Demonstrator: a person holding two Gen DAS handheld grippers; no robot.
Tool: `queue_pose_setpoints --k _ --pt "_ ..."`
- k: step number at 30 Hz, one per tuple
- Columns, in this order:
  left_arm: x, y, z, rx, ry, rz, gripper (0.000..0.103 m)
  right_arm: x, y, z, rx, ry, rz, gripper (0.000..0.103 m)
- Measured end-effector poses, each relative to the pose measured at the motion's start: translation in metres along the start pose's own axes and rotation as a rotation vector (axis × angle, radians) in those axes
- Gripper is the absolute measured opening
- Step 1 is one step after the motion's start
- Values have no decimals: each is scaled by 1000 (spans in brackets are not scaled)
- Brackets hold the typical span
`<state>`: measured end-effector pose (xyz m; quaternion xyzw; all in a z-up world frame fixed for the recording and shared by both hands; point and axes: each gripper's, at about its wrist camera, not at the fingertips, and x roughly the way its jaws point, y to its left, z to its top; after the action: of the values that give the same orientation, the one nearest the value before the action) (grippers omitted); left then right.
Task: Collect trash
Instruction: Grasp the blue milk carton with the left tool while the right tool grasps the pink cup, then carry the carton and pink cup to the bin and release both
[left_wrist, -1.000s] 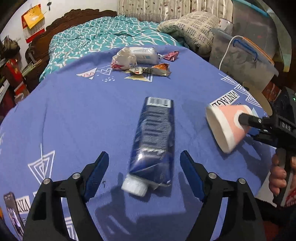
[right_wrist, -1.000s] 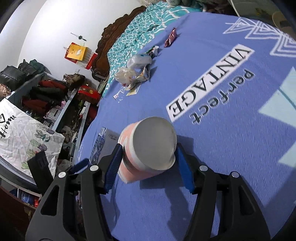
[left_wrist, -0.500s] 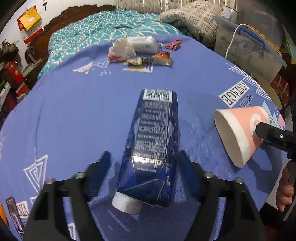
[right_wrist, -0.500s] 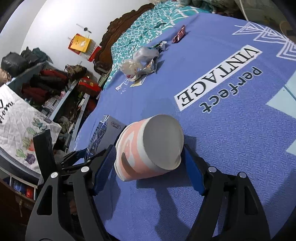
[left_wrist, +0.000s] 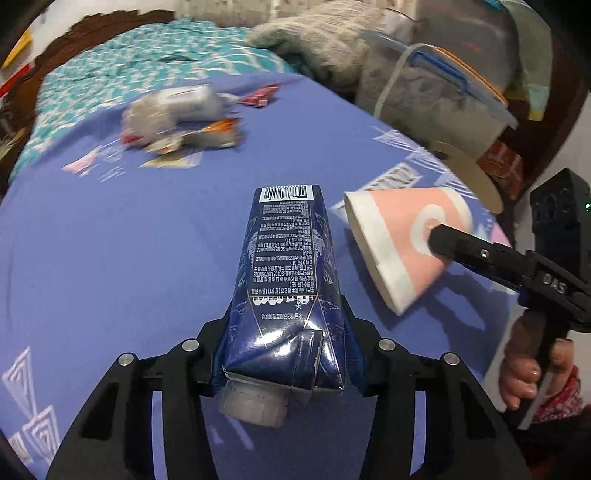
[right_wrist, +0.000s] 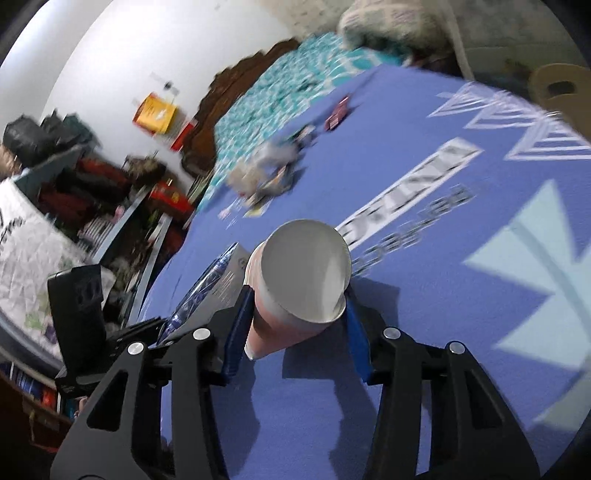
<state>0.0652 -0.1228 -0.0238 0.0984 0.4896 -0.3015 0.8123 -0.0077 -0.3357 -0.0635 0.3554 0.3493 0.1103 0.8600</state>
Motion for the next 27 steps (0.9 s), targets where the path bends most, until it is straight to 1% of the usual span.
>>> queue_pose_setpoints --k 3,5,7,9,10,12,13,16,19,22,23,24,25,26,27 --pt "14 -34 27 78 7 -55 47 -23 -28 12 51 -76 -46 49" --pt "27 -62 50 141 16 -100 47 -45 -54 22 94 -143 -97 49" --pt "45 -98 81 202 34 -161 47 -71 -82 35 130 -215 -161 50" --pt "63 -131 106 242 50 -214 47 -94 -103 47 143 -275 -231 50" --pt "75 -152 123 265 62 -246 47 -106 -116 55 151 -303 -282 50" --pt "94 -183 147 295 77 -286 47 -123 -140 72 164 -339 -360 50" --pt "107 -203 160 314 90 -307 47 -130 -154 80 171 -346 -404 50" --pt "138 -244 181 348 113 -318 47 -142 -183 103 166 -339 -519 51" --pt "161 -268 193 362 124 -325 47 -145 -201 115 148 -319 -593 51" --pt "187 -287 201 356 153 -325 48 -140 -208 125 125 -288 -648 55" --pt "194 -291 202 352 161 -315 54 -140 -212 125 118 -277 -663 55" --pt "198 -292 203 350 168 -306 63 -133 -213 126 112 -265 -679 60" --pt "202 -293 204 342 163 -285 77 -131 -215 125 107 -252 -696 63" --pt "203 -293 206 338 150 -274 77 -129 -217 126 105 -253 -709 69" --pt "202 -292 207 335 135 -271 77 -131 -218 123 103 -260 -715 70"
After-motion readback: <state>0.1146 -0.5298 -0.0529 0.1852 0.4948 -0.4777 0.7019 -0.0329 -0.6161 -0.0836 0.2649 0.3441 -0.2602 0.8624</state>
